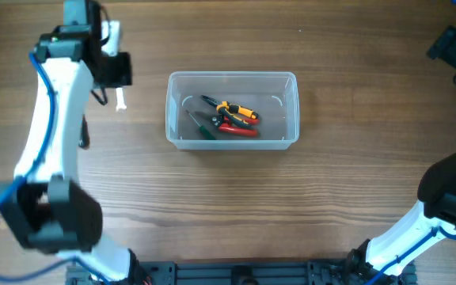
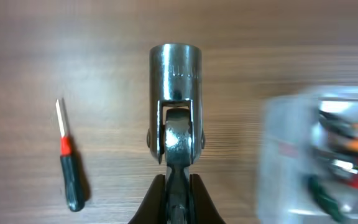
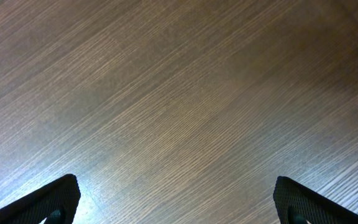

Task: Pack container
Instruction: 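Lift the socket wrench and carry it over the container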

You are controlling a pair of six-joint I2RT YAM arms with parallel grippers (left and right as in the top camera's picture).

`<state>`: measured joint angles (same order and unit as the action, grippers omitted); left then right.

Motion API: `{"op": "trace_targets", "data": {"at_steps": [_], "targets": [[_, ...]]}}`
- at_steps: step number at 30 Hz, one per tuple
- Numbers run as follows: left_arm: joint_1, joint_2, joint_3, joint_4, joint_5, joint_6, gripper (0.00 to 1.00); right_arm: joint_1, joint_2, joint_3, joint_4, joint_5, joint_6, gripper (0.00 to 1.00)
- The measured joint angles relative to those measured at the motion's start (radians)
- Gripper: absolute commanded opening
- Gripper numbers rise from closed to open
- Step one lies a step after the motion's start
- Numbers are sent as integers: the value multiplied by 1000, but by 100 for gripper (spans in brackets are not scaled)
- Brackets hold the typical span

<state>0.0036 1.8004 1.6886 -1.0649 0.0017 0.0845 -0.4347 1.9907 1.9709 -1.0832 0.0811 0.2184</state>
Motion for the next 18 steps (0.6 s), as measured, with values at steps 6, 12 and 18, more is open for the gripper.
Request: {"op": "trace_targets", "data": {"at_steps": [6,12,18], "targets": [[-217,-112,2,-2,15,14,4,0,0,0,0,0,0,100],[-381,-101,2,0,23,80,4,0,0,0,0,0,0,100],[-459,-54,2,72,26,142,4,0,0,0,0,0,0,100]]}}
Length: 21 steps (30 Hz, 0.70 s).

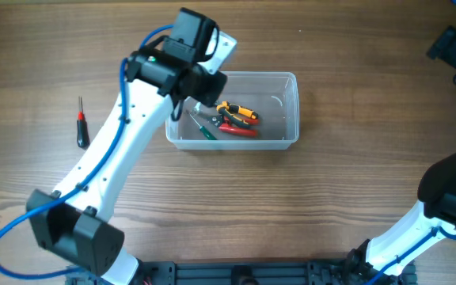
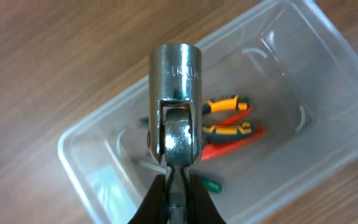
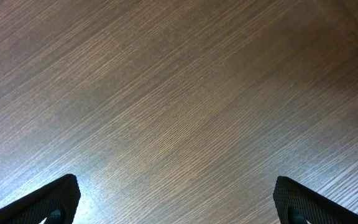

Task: Pack container
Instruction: 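Lift the socket wrench and carry it over the container, then lower the wrench into the container and open the left gripper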

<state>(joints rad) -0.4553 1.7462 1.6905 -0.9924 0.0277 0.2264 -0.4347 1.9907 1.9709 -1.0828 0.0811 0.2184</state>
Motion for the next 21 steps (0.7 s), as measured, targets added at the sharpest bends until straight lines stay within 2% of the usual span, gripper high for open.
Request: {"op": "trace_targets", "data": {"at_steps": [7,21], "targets": [[-1,78,0,57,13,53,4,0,0,0,0,0,0,100],[-3,275,0,38,88,110,4,0,0,0,0,0,0,100]]}}
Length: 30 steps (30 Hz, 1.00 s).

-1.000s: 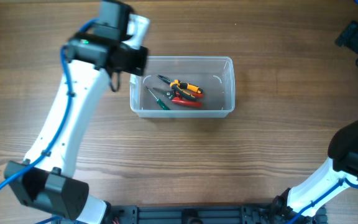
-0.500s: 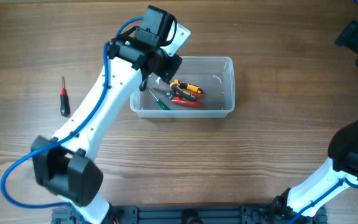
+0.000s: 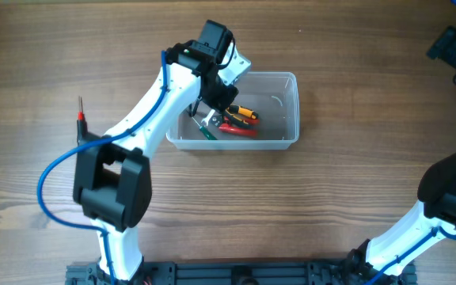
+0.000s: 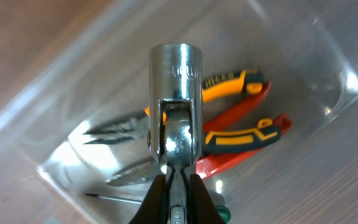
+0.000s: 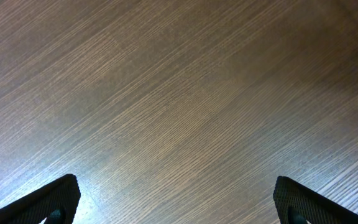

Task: Pack container
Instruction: 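Lower the wrench into the container and open the left gripper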

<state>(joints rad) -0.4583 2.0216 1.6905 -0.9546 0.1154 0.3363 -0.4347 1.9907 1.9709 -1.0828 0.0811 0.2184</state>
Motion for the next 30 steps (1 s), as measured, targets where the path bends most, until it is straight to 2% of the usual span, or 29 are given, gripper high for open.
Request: {"op": "trace_targets", "data": {"at_steps": [11,16,30], "targets": [[-26,37,0,-44,5,3,4,0,0,0,0,0,0,100],[-26,37,0,-55,6,3,10,0,0,0,0,0,0,100],[-26,50,-1,-55,6,3,8,0,0,0,0,0,0,100]]}}
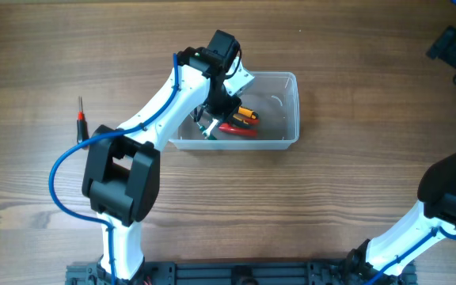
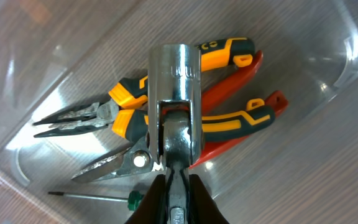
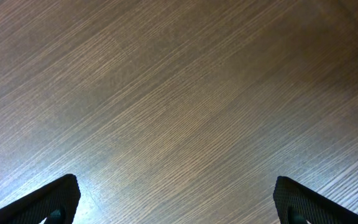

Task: Pack container
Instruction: 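Lower the wrench into the container and open the left gripper, then raise the left gripper and move it over the red-black screwdriver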

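A clear plastic container point(image 1: 291, 87) stands mid-table. Inside lie orange-handled pliers point(image 2: 229, 118), red-handled pliers point(image 2: 241, 71) and a small green screwdriver point(image 2: 132, 198). My left gripper point(image 2: 174, 190) is low inside the container, shut on a chrome socket wrench point(image 2: 174, 74) that stands over the pliers. In the overhead view the left gripper point(image 1: 210, 119) sits at the container's left half. A red-and-black screwdriver point(image 1: 81, 125) lies on the table far left. My right gripper point(image 3: 178, 199) is open above bare wood, at the far right top corner.
The wooden table point(image 1: 331, 198) surrounds the container. The right arm's base point(image 1: 450, 190) stands at the right edge, and the left arm point(image 1: 157, 103) reaches across from the lower left.
My left gripper has gone lower into the container with the socket wrench, which now sits close over the pliers. The right arm has not moved.
My left gripper held the socket wrench above the table at the far left, near the red-and-black screwdriver. Then it was above the container, then inside its rim over the pliers, and now lower still. The right gripper stayed open throughout.
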You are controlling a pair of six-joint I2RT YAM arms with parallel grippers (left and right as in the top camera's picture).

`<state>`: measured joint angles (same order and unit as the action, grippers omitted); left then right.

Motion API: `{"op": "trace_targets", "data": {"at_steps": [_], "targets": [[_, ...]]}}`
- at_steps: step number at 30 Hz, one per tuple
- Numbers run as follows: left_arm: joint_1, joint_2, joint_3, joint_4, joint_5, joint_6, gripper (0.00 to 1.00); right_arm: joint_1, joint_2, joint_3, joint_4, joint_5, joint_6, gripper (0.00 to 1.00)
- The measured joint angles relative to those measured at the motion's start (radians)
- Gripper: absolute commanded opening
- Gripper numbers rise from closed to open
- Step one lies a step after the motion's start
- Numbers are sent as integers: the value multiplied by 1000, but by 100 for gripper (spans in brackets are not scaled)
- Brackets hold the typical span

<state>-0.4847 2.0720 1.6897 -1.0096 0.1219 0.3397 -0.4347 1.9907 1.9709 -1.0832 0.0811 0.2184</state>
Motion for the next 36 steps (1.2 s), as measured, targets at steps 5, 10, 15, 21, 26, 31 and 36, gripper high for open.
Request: {"op": "trace_targets", "data": {"at_steps": [5,10,15,21,26,31,36], "targets": [[0,39,0,0,0,0,13,0,0,0,0,0,0,100],[0,51,0,3,0,3,15,0,0,0,0,0,0,100],[0,51,0,30,0,3,31,0,0,0,0,0,0,100],[0,51,0,53,-24,13,78,0,0,0,0,0,0,100],[0,48,57,49,-73,8,100,0,0,0,0,0,0,100],[0,-24,175,53,-102,-17,100,0,0,0,0,0,0,100],[7,-206,235,58,-122,-68,100,0,0,0,0,0,0,100]]}}
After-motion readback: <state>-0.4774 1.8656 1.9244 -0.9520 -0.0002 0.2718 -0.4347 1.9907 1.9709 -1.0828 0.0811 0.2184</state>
